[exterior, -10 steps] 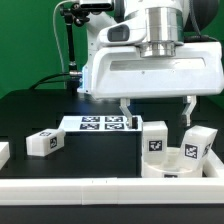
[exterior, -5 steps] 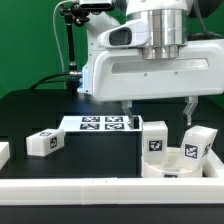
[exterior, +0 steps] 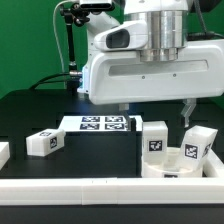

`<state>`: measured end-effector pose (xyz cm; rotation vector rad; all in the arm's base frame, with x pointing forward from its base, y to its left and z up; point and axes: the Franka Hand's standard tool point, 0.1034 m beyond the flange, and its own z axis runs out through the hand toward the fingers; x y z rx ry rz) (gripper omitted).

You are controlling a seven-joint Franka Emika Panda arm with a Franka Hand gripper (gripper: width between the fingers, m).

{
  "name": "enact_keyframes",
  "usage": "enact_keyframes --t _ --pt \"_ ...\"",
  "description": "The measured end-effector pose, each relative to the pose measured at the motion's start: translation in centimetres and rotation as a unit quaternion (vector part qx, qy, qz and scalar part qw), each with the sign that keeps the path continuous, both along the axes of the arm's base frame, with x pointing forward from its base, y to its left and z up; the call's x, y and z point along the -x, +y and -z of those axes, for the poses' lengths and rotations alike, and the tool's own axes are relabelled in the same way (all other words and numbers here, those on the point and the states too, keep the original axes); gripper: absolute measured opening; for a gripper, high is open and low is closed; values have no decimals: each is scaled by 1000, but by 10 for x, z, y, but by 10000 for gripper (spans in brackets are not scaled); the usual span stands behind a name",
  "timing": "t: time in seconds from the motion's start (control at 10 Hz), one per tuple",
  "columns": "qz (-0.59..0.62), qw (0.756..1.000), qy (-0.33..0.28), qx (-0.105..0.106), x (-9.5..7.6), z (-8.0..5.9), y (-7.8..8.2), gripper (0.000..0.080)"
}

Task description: Assemble stool

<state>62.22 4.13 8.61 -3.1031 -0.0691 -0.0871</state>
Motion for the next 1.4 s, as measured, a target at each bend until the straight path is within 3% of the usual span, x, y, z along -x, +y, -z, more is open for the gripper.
enact_keyframes --t 0.1,0.3,0.4,0.5,0.9,1.4 --pt "2 1000 1 1 1 2 -3 648" --pt "3 1000 2 1 4 5 -4 400" --pt "3 1000 -1 2 5 6 -4 400" --pt "3 1000 -1 2 4 6 -4 337" --pt "15 1000 0 1 4 6 -4 337" --pt "208 978 9 -19 5 7 -2 338"
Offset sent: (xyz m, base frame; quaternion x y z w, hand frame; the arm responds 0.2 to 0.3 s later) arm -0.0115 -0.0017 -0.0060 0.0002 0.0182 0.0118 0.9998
